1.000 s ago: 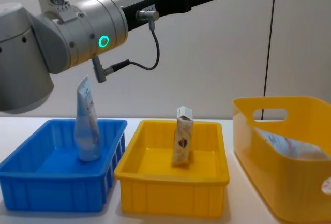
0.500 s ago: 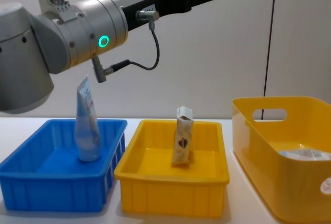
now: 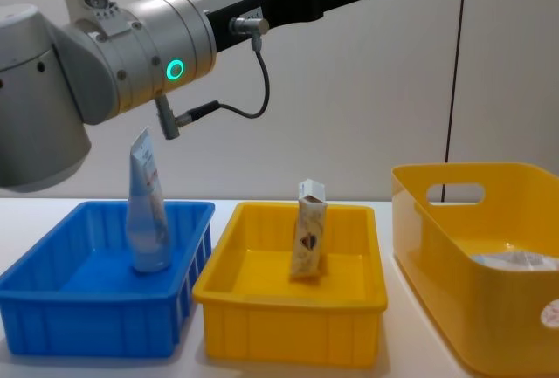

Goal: Bimanual collaborative sorting of washing and personal care products

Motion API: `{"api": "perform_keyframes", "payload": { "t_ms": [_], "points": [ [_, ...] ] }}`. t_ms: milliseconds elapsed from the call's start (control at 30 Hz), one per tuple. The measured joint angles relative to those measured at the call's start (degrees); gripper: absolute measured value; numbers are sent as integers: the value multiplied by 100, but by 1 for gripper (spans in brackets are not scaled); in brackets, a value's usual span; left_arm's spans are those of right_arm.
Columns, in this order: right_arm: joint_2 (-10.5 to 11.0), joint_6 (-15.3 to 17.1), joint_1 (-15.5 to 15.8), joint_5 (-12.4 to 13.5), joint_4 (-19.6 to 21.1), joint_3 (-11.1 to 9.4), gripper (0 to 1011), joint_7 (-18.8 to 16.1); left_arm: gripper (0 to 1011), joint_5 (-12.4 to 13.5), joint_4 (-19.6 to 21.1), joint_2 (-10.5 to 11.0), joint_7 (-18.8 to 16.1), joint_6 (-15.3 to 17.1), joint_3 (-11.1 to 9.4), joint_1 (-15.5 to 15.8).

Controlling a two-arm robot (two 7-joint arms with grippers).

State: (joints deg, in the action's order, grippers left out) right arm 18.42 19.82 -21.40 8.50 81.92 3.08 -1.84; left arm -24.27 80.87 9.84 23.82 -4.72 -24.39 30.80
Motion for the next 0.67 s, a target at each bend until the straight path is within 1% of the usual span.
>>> {"api": "perform_keyframes", "payload": {
  "t_ms": [667],
  "points": [
    [0,-47,8,1,-5,-16,1004,-13,1001,0,0,0,0,0,0,0]
  ]
}}
